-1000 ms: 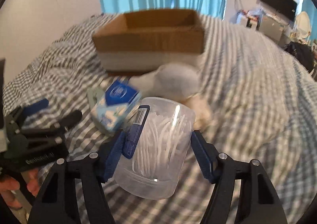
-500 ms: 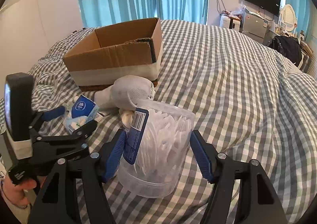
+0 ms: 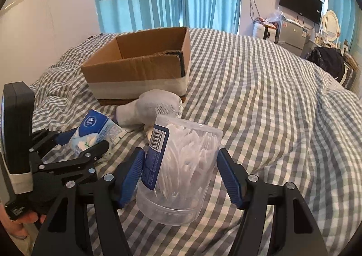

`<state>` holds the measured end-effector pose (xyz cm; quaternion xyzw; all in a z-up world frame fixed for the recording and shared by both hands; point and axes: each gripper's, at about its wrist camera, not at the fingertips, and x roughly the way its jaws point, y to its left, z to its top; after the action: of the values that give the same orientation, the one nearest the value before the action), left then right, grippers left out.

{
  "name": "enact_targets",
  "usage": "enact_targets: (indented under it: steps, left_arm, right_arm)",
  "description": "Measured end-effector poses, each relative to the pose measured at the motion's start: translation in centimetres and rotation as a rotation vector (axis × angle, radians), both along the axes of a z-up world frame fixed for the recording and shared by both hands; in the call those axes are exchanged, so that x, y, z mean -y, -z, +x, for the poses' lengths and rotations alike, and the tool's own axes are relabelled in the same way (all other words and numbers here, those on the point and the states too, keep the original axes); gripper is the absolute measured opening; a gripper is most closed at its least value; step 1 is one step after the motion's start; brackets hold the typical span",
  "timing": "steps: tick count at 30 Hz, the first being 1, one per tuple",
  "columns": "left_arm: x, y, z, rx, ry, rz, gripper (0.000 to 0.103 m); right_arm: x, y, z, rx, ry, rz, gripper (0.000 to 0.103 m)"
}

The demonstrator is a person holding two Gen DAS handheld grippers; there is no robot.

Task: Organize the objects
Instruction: 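Grasp the blue Vinda tissue pack with the left gripper while the right grasps the cotton-swab jar, then carry both items into the box and open both grippers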

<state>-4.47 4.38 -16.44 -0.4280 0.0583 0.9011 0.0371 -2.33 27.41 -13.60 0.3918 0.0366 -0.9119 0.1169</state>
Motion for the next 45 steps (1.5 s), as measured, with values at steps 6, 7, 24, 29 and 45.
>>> enact_targets:
  steps: [6, 7, 24, 29, 45]
  left_arm:
    - [0.6, -3.2, 2.1, -0.059, -0.008, 0.053, 0.053]
    - [0.7, -3.9, 2.5, -0.074, -0.008, 0.062, 0.053]
    - [3.8, -14.8, -2.2, -0.309, -0.059, 0.112, 0.053]
    - [4.9, -15.9, -6.9, -0.321, -0.08, 0.108, 0.053]
    - [4.8, -8.6, -20.0, -0.225, -0.066, 0.023, 0.053]
  right_arm:
    - [0.7, -2.5, 2.2, -0.047, -0.004, 0.018, 0.066]
    - [0.8, -2.9, 2.6, -0.055, -0.005, 0.019, 0.066]
    - [4.4, -14.8, -0.5, -0.278, -0.13, 0.017, 0.066]
    - [5.9, -16.7, -5.0, -0.309, -0.165, 0.0, 0.066]
    - [9.7, -10.5, -22.4, -0.196, -0.182, -0.004, 0.066]
